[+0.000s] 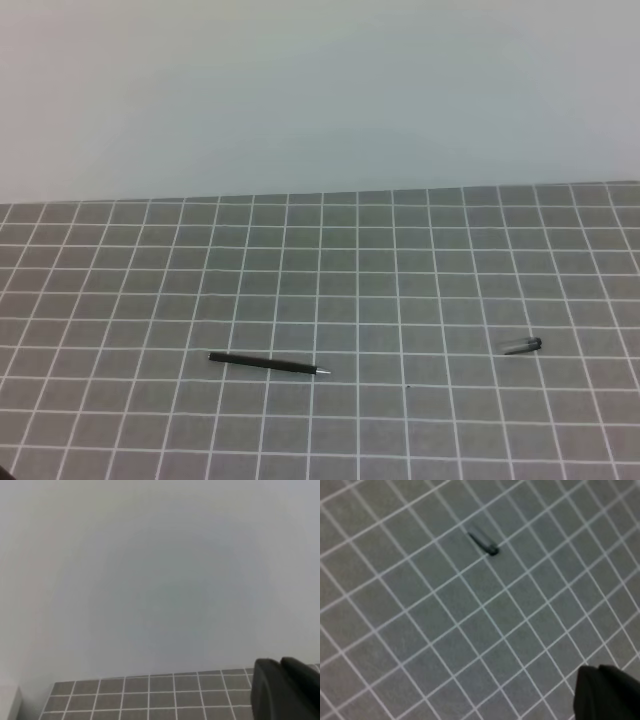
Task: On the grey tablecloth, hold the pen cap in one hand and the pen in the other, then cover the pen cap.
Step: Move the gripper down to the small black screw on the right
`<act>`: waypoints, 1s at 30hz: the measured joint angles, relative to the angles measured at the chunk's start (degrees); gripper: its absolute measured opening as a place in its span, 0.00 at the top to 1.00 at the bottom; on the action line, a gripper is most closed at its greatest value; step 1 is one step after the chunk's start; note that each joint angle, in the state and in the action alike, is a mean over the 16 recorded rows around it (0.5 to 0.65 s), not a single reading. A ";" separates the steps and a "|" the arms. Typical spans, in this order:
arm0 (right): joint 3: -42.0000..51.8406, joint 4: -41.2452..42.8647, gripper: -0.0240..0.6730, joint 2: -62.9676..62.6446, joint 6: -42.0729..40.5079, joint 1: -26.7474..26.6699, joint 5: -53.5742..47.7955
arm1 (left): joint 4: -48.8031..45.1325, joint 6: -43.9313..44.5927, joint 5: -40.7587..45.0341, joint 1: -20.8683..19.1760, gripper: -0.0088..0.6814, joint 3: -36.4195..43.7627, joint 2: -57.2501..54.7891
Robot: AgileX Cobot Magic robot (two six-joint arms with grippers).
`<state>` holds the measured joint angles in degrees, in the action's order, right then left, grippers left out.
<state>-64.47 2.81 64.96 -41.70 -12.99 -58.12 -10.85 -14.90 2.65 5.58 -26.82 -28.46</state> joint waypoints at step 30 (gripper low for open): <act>-9.19 0.63 0.80 37.26 -22.47 -7.90 7.25 | -3.68 0.60 0.42 10.12 0.99 3.51 0.00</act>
<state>-73.66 3.44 102.23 -64.17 -20.89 -50.87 -14.53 -14.29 3.07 15.70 -23.32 -28.46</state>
